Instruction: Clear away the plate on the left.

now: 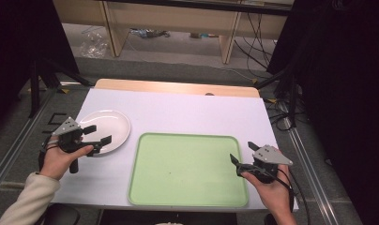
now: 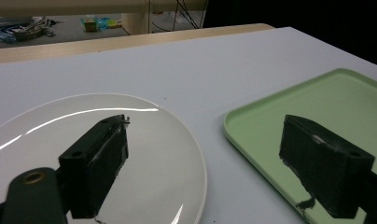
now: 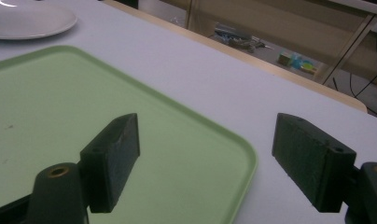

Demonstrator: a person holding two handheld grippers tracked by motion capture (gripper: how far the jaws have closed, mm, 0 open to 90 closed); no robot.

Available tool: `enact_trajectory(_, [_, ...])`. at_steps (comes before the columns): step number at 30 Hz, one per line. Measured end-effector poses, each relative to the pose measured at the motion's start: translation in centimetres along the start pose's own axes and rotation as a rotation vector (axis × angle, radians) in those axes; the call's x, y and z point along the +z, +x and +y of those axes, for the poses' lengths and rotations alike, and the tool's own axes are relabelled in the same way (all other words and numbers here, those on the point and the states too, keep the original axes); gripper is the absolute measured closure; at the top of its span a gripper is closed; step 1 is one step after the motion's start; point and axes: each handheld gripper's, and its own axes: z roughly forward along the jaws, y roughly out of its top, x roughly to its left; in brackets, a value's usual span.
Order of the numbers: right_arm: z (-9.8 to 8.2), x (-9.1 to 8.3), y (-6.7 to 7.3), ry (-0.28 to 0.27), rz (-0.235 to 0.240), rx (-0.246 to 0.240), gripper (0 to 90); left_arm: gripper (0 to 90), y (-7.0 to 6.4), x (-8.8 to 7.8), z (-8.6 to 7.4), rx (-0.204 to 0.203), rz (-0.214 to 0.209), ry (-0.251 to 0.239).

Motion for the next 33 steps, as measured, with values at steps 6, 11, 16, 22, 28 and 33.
enact_trajectory(6, [0.1,-0.2,0.0,-0.003,-0.007,-0.006,24.0,14.9,0.3,-0.5,-0.1,-0.007,0.012,-0.008])
enact_trajectory(11, [0.1,-0.1,0.1,-0.013,-0.007,-0.007,24.0,15.2,0.7,-0.9,-0.3,-0.022,0.030,-0.002])
enact_trajectory(16, [0.1,0.1,0.2,-0.010,-0.008,-0.006,24.1,17.4,1.9,-1.3,-0.2,-0.083,0.075,-0.002])
enact_trajectory(22, [0.1,0.1,0.2,-0.011,-0.008,-0.003,24.1,16.9,3.8,-1.3,-0.6,-0.137,0.131,0.028])
enact_trajectory(28, [0.1,0.1,0.2,0.002,0.003,-0.005,24.0,18.4,5.9,-1.5,-1.3,-0.185,0.212,0.063])
enact_trajectory(33, [0.1,0.1,0.1,-0.004,-0.001,-0.008,24.0,18.4,6.9,-1.5,-2.0,-0.242,0.228,0.092])
